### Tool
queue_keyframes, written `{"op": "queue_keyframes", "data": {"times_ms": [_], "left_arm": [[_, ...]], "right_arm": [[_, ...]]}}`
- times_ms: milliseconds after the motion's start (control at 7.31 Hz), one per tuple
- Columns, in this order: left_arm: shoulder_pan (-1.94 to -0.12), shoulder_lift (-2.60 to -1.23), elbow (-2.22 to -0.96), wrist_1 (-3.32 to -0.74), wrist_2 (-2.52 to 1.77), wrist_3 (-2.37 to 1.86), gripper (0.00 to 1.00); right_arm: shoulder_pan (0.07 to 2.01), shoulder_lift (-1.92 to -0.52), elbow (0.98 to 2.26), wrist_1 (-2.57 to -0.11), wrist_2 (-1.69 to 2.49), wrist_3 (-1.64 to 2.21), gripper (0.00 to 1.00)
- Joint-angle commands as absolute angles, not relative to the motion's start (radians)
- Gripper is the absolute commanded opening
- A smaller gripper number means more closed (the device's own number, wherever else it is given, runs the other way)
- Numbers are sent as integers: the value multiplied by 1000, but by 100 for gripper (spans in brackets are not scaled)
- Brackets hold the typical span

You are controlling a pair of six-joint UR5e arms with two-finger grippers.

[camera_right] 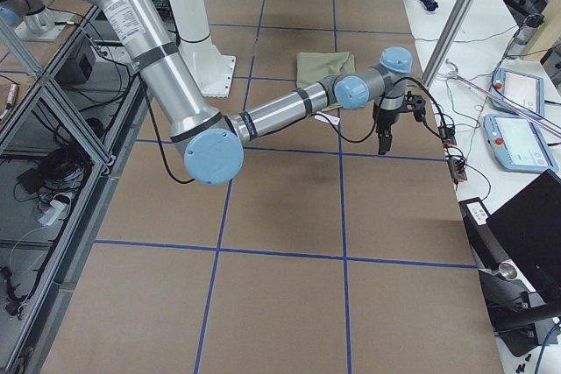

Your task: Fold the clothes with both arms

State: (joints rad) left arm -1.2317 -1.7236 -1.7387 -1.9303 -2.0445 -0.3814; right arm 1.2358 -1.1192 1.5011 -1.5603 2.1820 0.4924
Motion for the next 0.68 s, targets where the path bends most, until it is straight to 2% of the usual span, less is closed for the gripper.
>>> {"op": "queue_keyframes", "data": {"times_ms": [0, 137, 547], "left_arm": [[-1418, -1643, -1741, -1823, -2083, -86, 100], [-1433, -1608, -1740, -1838, -2139, -95, 100], [-1430, -1600, -1596, -1855, -2140, -100, 100]], "right_arm": [[1380, -1294, 1594, -1661, 2233, 106, 100], [1393, -1384, 1638, -1655, 2243, 50, 100], [1397, -1445, 1664, -1614, 2202, 54, 100]]}}
